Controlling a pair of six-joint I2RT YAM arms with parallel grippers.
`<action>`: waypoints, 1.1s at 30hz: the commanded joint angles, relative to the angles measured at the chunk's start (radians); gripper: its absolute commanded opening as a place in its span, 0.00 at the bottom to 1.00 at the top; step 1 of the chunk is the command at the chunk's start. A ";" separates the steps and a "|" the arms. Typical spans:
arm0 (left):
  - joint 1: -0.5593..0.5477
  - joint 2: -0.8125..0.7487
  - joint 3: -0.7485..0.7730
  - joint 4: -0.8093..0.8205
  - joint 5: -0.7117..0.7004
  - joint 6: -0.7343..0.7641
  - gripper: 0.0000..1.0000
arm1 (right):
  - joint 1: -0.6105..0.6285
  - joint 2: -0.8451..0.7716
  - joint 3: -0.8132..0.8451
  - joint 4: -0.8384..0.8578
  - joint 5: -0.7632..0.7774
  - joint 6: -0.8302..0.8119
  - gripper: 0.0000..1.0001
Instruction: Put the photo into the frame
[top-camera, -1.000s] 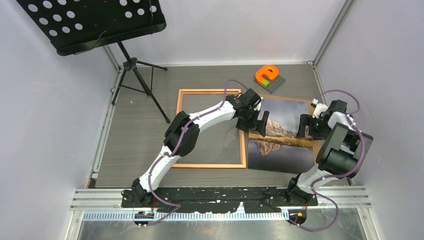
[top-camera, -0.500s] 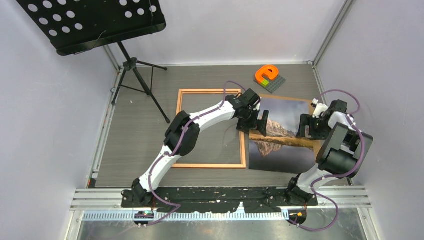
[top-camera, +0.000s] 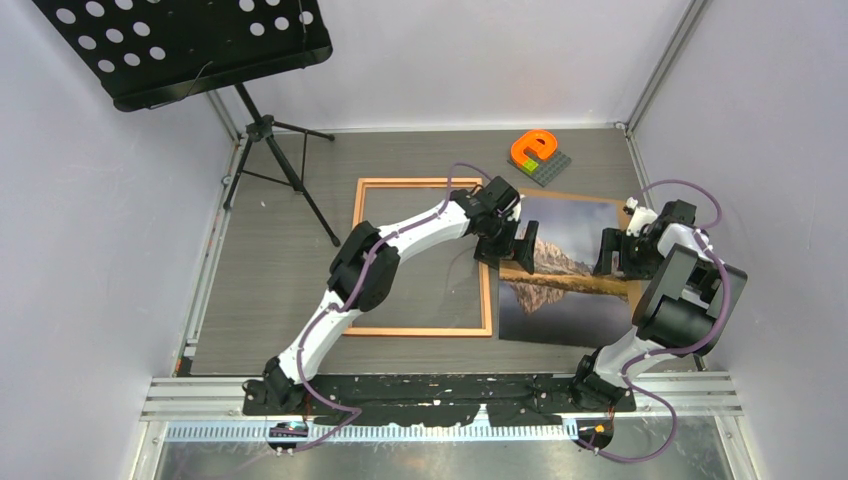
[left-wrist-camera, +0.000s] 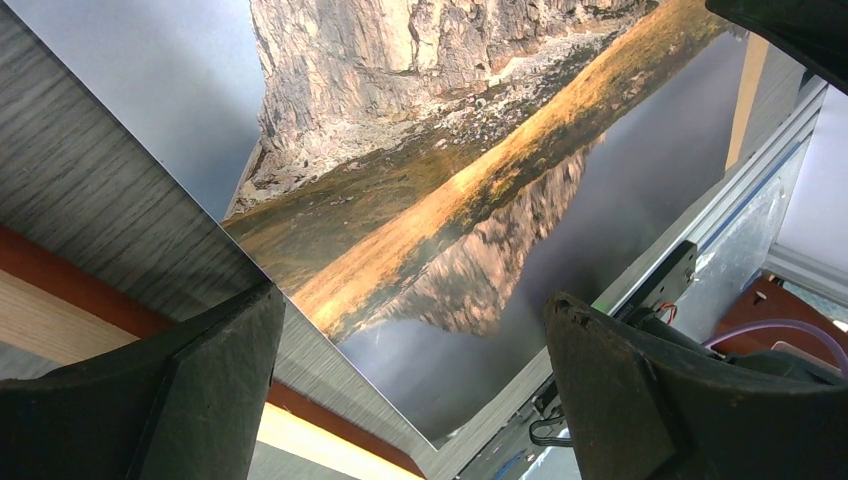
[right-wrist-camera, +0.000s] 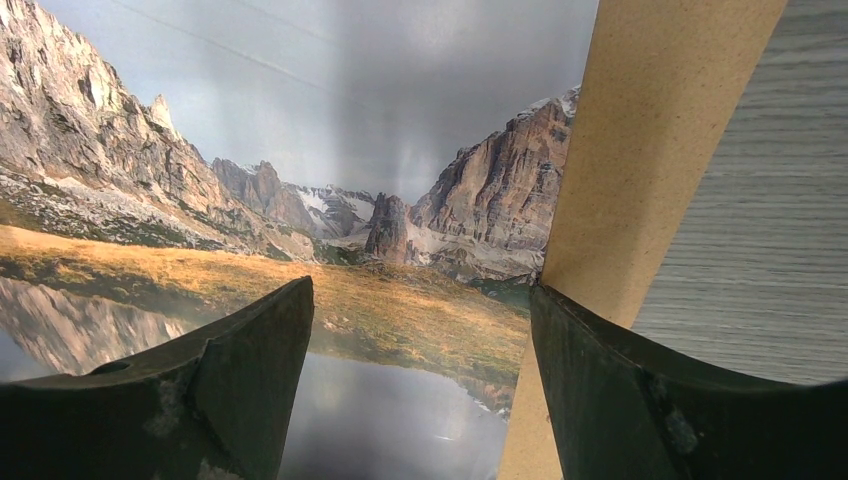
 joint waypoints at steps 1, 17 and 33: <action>0.012 -0.029 0.002 0.064 0.045 0.042 0.99 | 0.002 0.034 -0.001 -0.032 -0.057 -0.001 0.85; 0.028 -0.082 -0.065 0.183 0.183 0.074 0.95 | 0.002 0.060 0.004 -0.034 -0.064 -0.006 0.84; 0.032 -0.137 -0.155 0.227 0.187 0.064 0.95 | 0.002 0.065 0.007 -0.037 -0.056 -0.009 0.84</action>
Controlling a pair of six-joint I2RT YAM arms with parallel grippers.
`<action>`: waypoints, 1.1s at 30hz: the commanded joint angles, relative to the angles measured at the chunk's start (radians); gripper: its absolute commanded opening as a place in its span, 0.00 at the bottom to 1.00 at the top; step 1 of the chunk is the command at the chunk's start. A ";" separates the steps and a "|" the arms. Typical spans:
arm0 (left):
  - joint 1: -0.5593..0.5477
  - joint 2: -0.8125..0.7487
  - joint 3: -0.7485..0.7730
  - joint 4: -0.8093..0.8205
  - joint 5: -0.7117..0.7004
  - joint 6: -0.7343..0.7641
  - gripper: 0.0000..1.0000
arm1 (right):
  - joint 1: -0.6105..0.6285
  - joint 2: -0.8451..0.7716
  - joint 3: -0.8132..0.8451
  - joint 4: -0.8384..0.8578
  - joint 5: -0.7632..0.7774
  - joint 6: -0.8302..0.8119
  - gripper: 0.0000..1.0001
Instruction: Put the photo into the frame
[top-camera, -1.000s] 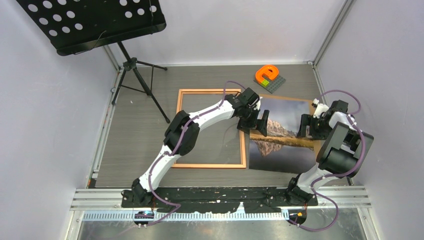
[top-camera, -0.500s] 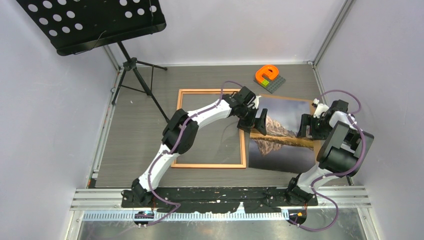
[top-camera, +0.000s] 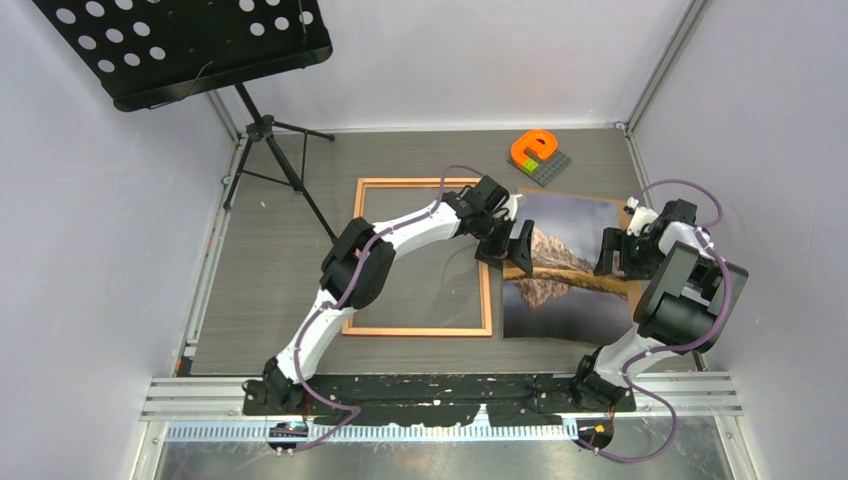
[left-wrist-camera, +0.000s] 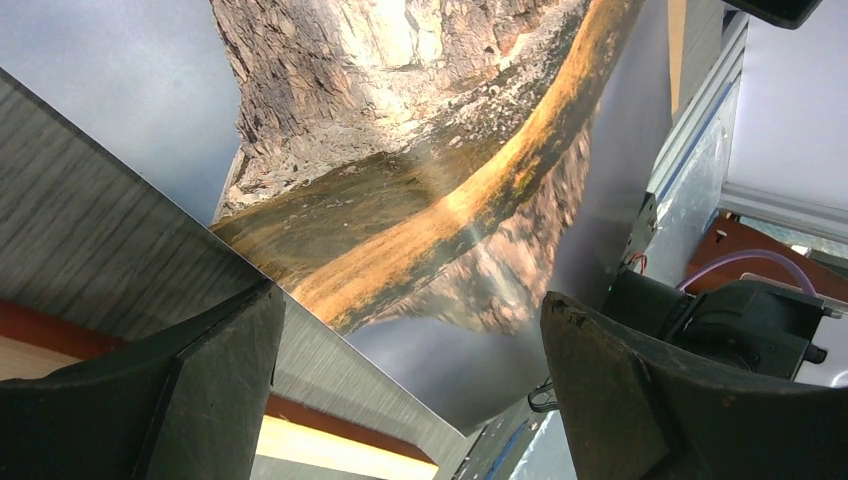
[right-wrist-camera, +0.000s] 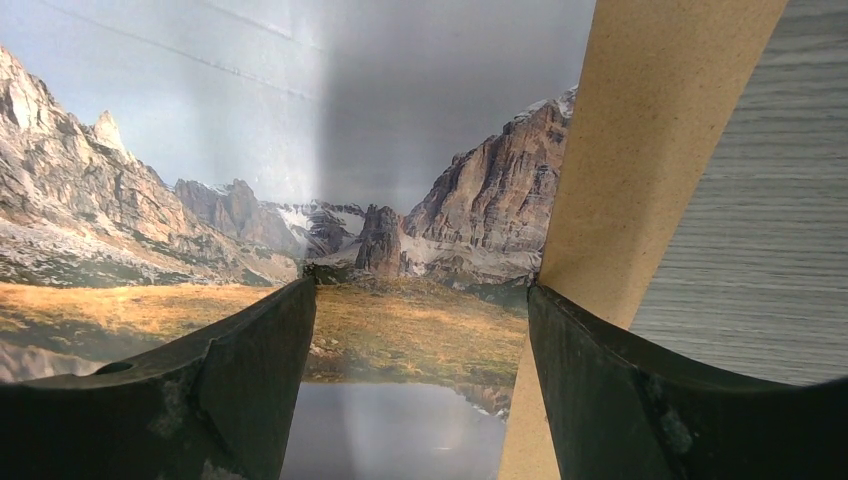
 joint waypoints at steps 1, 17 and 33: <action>-0.001 -0.100 -0.036 0.065 0.017 0.003 0.95 | 0.007 0.046 -0.011 -0.021 -0.054 -0.008 0.84; 0.019 -0.098 -0.130 0.280 0.178 -0.139 0.96 | 0.007 0.049 -0.009 -0.023 -0.060 -0.005 0.84; 0.016 -0.108 -0.206 0.267 0.112 -0.158 0.94 | 0.007 0.052 -0.007 -0.023 -0.060 -0.006 0.84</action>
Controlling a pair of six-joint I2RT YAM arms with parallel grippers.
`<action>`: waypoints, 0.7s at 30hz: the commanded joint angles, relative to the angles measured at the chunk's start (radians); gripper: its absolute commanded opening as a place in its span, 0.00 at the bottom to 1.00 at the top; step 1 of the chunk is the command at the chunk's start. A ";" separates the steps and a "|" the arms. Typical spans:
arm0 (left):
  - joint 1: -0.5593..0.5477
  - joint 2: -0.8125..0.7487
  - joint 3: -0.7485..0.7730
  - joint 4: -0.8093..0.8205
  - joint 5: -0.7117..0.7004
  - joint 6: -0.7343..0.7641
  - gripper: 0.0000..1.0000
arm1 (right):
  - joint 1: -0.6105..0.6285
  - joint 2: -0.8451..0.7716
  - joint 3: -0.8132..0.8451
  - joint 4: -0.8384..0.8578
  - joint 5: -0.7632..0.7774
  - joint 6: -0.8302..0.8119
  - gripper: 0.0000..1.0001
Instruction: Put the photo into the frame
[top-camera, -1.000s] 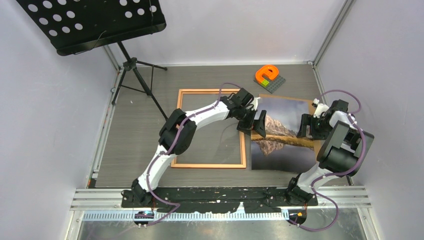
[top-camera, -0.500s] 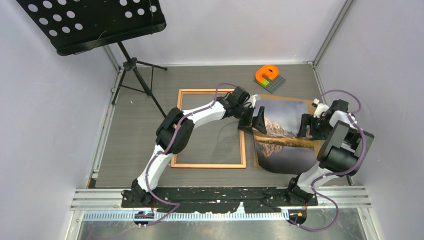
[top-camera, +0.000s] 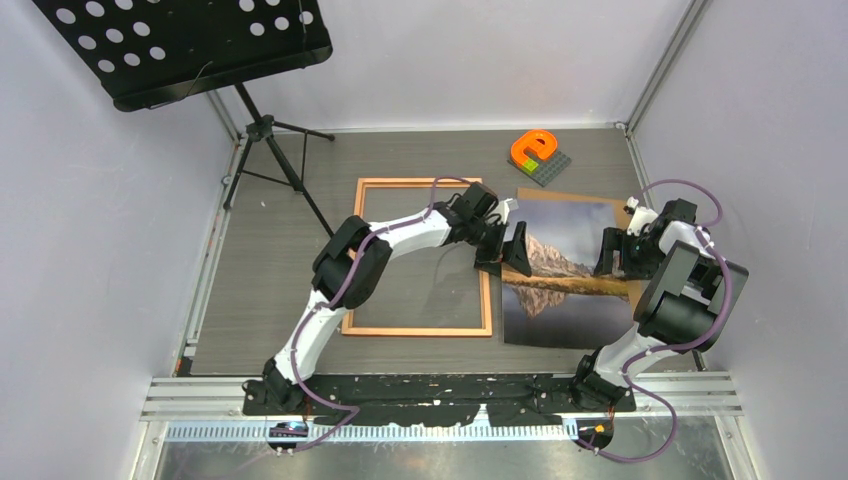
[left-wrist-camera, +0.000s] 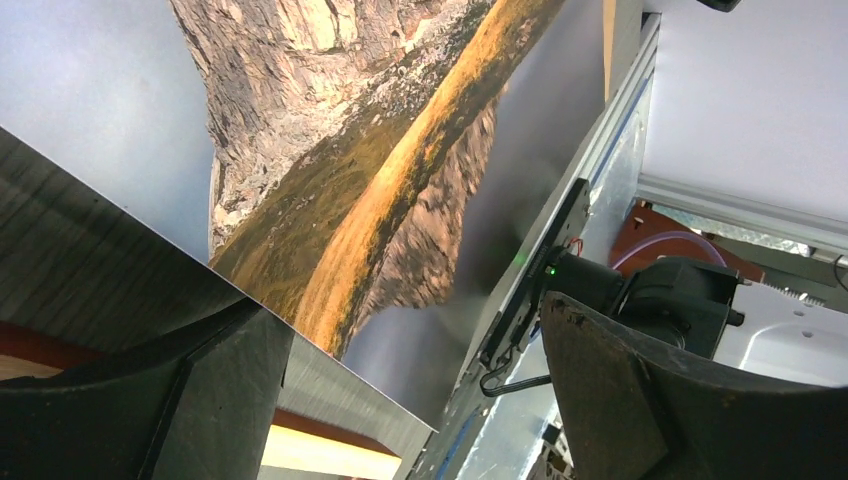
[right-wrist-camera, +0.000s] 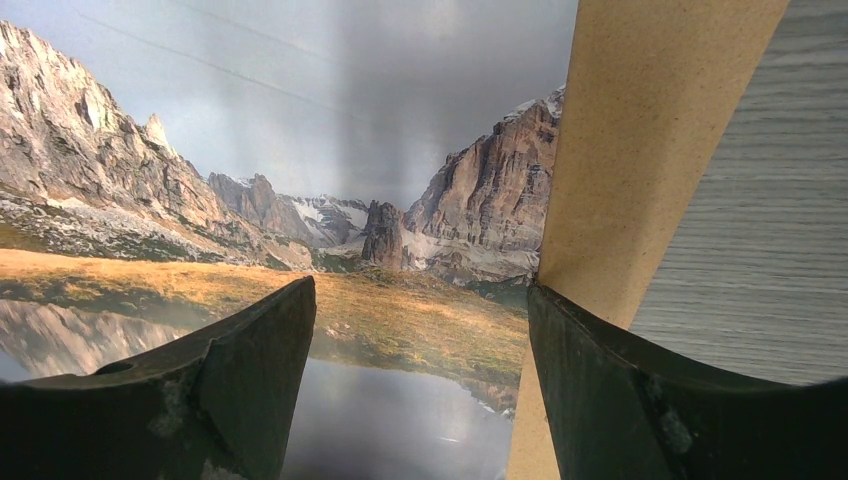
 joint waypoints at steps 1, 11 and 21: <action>-0.005 -0.031 -0.001 0.042 0.001 -0.024 0.93 | 0.007 0.044 -0.015 -0.017 -0.059 -0.004 0.84; -0.021 0.003 -0.002 0.184 0.092 -0.142 0.72 | 0.007 0.045 -0.014 -0.015 -0.061 -0.001 0.83; -0.035 0.033 0.043 0.133 0.086 -0.127 0.44 | 0.007 0.043 -0.015 -0.016 -0.060 -0.003 0.83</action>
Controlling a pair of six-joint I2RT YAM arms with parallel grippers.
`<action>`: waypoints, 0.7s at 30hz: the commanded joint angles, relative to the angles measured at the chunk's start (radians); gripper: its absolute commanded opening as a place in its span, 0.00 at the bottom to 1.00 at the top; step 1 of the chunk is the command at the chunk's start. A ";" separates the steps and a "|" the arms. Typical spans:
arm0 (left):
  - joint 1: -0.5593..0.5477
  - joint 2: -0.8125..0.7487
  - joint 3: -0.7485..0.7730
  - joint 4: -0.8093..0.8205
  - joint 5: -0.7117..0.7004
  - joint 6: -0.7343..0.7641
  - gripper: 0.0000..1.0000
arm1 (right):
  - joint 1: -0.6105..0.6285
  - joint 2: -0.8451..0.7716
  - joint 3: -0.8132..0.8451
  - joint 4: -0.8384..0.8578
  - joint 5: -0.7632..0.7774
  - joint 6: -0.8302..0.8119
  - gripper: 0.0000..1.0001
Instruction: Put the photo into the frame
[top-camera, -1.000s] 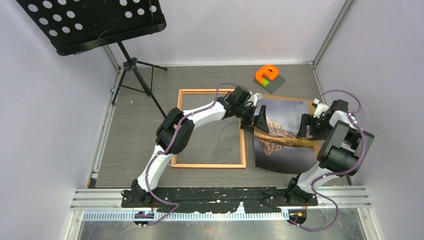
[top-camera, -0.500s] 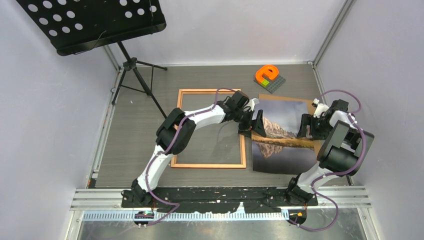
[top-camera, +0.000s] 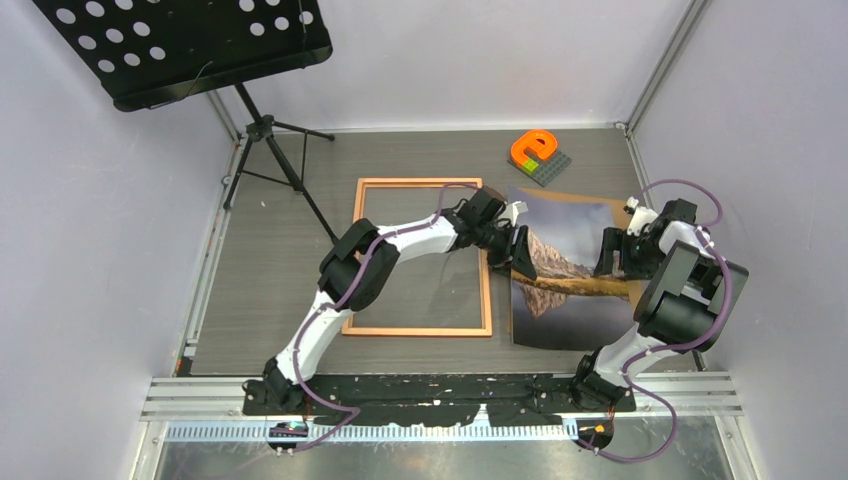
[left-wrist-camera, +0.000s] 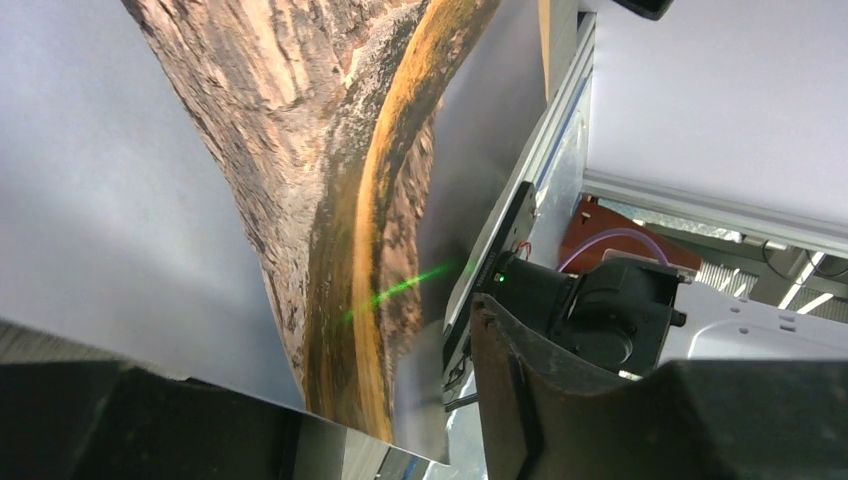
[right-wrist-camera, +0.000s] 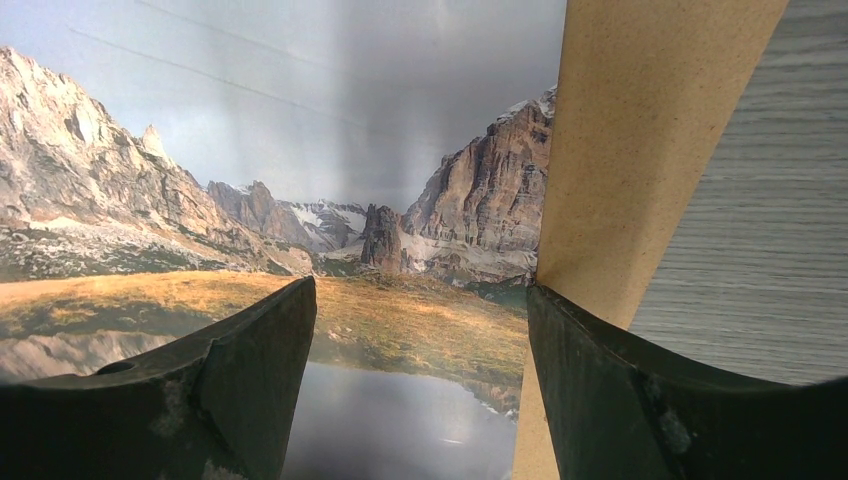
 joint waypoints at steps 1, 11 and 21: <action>-0.003 -0.006 0.043 -0.007 0.018 0.026 0.41 | 0.007 0.041 -0.016 -0.015 -0.060 -0.003 0.83; 0.020 -0.084 0.088 -0.175 -0.054 0.177 0.00 | 0.007 0.006 -0.015 -0.008 -0.093 -0.006 0.84; 0.064 -0.272 0.097 -0.320 -0.137 0.359 0.00 | 0.007 -0.175 0.033 -0.028 -0.236 0.012 1.00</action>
